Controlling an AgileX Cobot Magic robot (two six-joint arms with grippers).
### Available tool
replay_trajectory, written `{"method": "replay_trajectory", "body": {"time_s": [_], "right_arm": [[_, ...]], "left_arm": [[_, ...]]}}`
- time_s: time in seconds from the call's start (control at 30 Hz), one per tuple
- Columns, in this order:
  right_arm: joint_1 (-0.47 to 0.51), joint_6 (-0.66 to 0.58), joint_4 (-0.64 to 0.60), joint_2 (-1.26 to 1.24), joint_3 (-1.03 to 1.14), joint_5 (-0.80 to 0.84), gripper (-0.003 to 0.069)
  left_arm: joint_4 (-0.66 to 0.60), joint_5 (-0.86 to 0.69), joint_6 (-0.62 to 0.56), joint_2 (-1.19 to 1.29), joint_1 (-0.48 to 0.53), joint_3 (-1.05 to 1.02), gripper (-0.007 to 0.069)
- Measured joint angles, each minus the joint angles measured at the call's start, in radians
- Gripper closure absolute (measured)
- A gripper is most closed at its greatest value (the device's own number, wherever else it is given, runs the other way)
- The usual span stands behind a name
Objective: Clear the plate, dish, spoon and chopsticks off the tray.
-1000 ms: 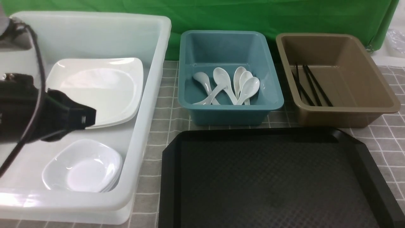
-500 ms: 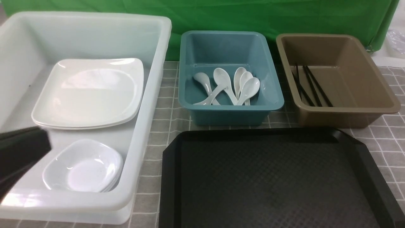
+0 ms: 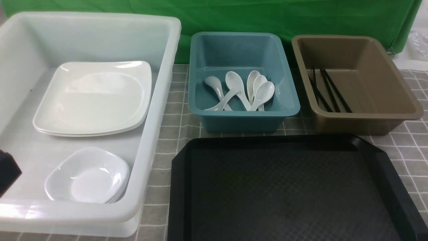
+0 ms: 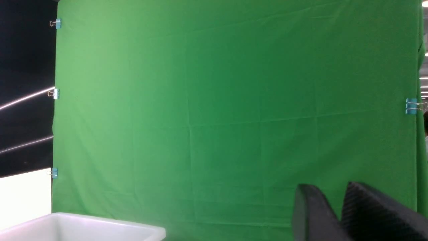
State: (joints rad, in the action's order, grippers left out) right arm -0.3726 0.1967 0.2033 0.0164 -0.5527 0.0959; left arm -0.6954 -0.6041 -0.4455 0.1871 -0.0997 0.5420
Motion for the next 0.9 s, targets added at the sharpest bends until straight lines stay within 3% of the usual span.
{"method": "replay_trajectory", "body": {"time_s": [0.23,0.47,0.7,0.9], "right_arm": [[0.000,0.001,0.000,0.000,0.000,0.000,0.0444],[0.000,0.001,0.001,0.000,0.000,0.000,0.0442],[0.000,0.001,0.001,0.000,0.000,0.000,0.0442],[0.000,0.001,0.001,0.000,0.000,0.000,0.0442]], "left_arm": [[0.057,0.000,0.000,0.000,0.000,0.000,0.0622],[0.197,0.060,0.005,0.000,0.000,-0.020,0.0622],[0.428,0.143,0.118,-0.075,0.054,-0.158,0.0622],[0.524,0.194,0.143,-0.175,0.104,-0.322,0.0622]]}}
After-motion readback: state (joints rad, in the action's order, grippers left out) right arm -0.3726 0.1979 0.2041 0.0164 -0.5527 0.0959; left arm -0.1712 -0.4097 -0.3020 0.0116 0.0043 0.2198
